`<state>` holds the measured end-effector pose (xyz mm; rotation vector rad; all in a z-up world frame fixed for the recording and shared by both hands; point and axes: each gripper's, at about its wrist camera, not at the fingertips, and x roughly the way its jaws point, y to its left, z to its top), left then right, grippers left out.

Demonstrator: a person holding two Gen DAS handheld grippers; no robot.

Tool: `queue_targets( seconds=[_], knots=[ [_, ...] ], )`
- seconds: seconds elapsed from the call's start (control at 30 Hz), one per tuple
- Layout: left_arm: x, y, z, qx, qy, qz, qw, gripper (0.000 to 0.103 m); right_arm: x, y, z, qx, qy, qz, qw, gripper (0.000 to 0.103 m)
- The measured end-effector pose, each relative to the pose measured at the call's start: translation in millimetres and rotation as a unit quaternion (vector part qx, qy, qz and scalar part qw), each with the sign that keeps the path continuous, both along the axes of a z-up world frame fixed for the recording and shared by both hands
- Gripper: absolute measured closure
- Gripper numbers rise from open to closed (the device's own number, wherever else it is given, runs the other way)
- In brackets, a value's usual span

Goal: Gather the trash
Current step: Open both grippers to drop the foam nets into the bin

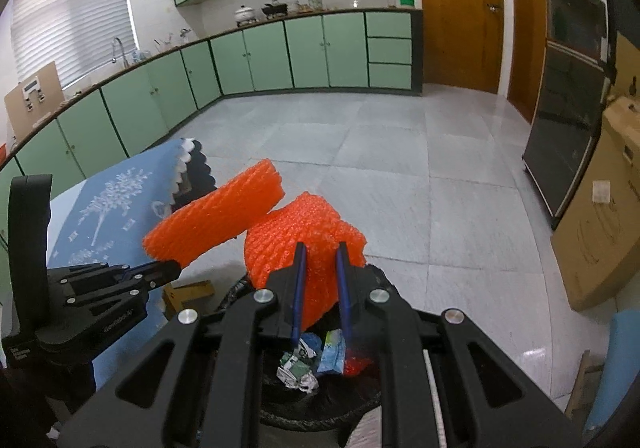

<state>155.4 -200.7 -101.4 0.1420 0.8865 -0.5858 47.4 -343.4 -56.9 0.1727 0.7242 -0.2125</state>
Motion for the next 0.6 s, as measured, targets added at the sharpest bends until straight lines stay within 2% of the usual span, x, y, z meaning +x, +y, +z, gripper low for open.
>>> queue_targets(
  seconds=[0.27,0.33,0.37,0.4,0.43,0.5,0.53,0.57,0.6],
  knots=[
    [8.7,-14.9,-21.7,0.027,0.033,-0.001,0.9991,0.096,15.0,-11.4,-31.1,0.013,0.039,-0.015,0.999,0.089],
    [10.7,-17.4,-24.9,0.031,0.041,0.001,0.9987,0.083,19.8,-14.9,-36.4,0.014,0.043,-0.017,0.999,0.087],
    [11.4,-17.9,-25.7,0.032,0.043,0.003,0.9986,0.070,22.7,-15.6,-40.1,0.014,0.048,-0.017,0.999,0.083],
    [11.8,-17.4,-26.2,0.031,0.043,0.004,0.9986,0.063,25.4,-16.7,-43.3,0.013,0.051,-0.018,0.998,0.083],
    [11.9,-17.1,-26.1,0.030,0.045,0.004,0.9985,0.062,27.3,-18.6,-44.9,0.013,0.053,-0.019,0.998,0.081],
    [11.7,-16.8,-25.3,0.028,0.045,0.003,0.9986,0.060,29.6,-21.1,-51.1,0.013,0.060,-0.024,0.998,0.069],
    [11.7,-14.9,-24.1,0.027,0.044,0.005,0.9987,0.059,29.7,-22.2,-52.4,0.014,0.061,-0.027,0.998,0.054],
    [12.7,-13.6,-23.4,0.026,0.044,0.007,0.9987,0.058,28.4,-23.4,-53.0,0.015,0.060,-0.027,0.998,0.044],
    [13.6,-11.4,-22.2,0.024,0.043,0.009,0.9987,0.057,27.2,-23.2,-52.5,0.014,0.057,-0.027,0.998,0.042]
  ],
)
